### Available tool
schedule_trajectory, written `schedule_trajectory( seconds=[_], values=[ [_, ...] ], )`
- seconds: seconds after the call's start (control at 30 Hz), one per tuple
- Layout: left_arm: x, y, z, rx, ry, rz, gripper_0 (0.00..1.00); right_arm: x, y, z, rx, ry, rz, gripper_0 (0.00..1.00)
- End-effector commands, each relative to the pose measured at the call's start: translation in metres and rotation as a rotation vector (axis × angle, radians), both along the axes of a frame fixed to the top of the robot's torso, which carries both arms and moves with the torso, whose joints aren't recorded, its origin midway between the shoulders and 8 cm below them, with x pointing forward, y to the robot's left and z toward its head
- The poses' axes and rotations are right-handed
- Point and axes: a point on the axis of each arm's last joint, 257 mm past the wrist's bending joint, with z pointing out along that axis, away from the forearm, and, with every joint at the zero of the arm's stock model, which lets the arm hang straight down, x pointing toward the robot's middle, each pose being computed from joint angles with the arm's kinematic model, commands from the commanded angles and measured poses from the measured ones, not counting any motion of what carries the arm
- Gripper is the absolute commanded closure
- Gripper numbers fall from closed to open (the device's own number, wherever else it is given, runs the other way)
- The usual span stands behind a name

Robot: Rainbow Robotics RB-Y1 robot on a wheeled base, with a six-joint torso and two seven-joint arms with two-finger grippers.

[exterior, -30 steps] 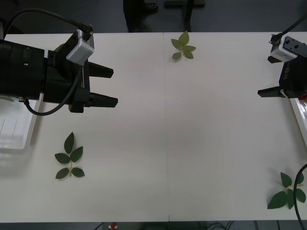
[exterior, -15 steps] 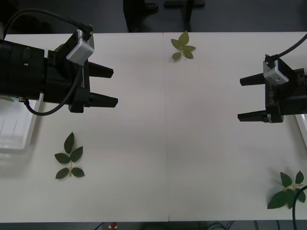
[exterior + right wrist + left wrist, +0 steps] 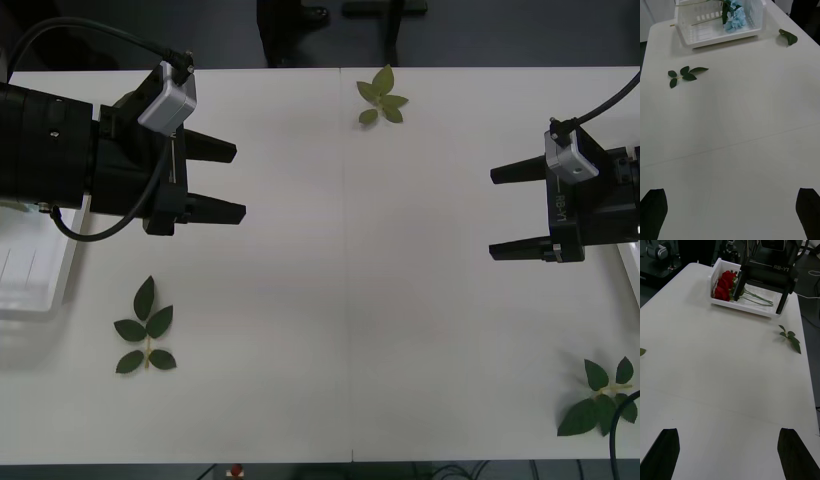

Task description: Place the red flowers into the right box and the blue flowers into the left box. If a person shows an open palm, hand one flower to the person first, then continue sorting.

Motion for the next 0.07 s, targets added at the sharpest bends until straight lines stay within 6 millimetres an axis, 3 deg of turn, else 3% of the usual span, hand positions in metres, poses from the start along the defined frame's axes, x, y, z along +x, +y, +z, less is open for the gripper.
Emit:
schedule_trajectory(
  seconds=[0.03, 0.07],
  values=[
    [0.0006, 0.0075, 0.0027, 0.021, -0.036, 0.007, 0.25, -0.0013, 0.0046, 0.0112, -0.008, -0.029, 0.013, 0.0],
    [0.0006, 0.0075, 0.0027, 0.021, -0.036, 0.007, 0.25, -0.0013, 0.0046, 0.0112, -0.008, -0.029, 0.013, 0.0]
  ],
)
